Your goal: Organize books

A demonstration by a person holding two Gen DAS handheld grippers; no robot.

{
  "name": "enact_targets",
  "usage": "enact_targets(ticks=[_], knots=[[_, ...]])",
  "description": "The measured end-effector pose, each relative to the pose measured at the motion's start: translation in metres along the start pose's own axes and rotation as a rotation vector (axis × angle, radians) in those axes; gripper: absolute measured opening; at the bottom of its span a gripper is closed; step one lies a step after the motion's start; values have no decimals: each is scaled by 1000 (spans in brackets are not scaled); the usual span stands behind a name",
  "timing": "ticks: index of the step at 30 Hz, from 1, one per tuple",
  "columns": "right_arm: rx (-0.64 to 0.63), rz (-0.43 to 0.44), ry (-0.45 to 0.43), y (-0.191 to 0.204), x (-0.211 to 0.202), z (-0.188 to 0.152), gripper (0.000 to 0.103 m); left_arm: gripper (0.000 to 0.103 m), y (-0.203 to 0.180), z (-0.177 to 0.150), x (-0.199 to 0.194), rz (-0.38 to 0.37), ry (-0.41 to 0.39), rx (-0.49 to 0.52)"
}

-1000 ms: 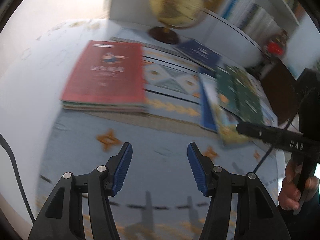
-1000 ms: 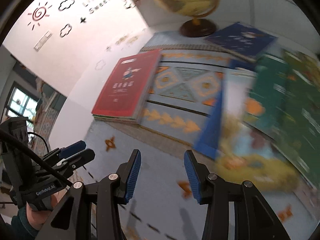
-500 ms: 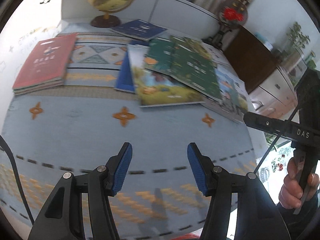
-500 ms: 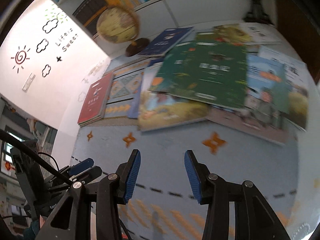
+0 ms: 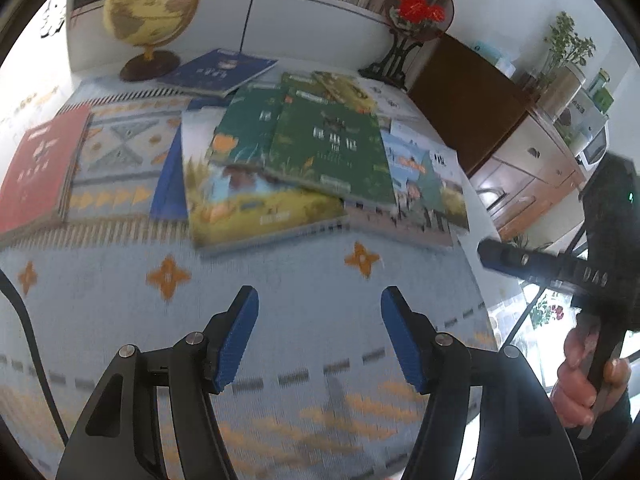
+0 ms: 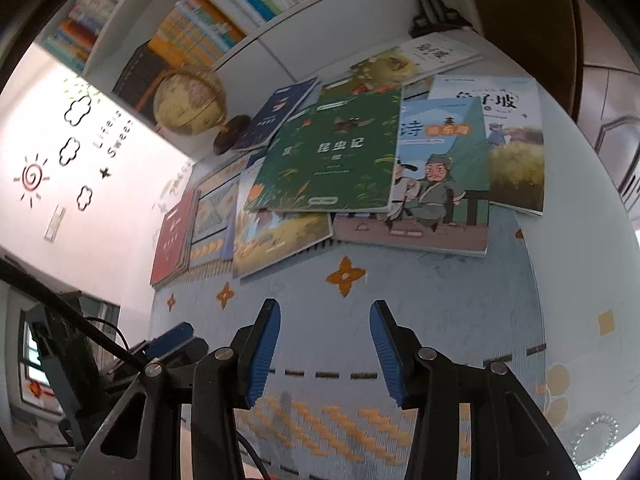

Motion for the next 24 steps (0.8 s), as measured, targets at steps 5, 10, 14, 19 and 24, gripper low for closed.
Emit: enact_targets(ticks=[5, 10, 14, 19, 24], knots=[[6, -63, -3, -5, 22, 29, 45, 62, 11, 48, 21, -27, -10, 6], [42, -120, -4, -15, 53, 60, 45, 62, 30, 92, 63, -48, 34, 1], [68, -170, -16, -23, 83, 83, 45, 62, 46, 111, 104, -64, 104, -3], [44, -237, -23, -22, 109, 102, 45, 62, 55, 123, 136, -107, 146, -14], [20, -322, -19, -23, 125, 110, 43, 62, 54, 126, 148, -134, 162, 17]])
Point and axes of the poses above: each gripper's, at about its wrist camera, not at the fingertips, and x roughly the way its jaws point, y to its left, z to its top, the point moved 4 cm from there along x, roughly the way its jaws point
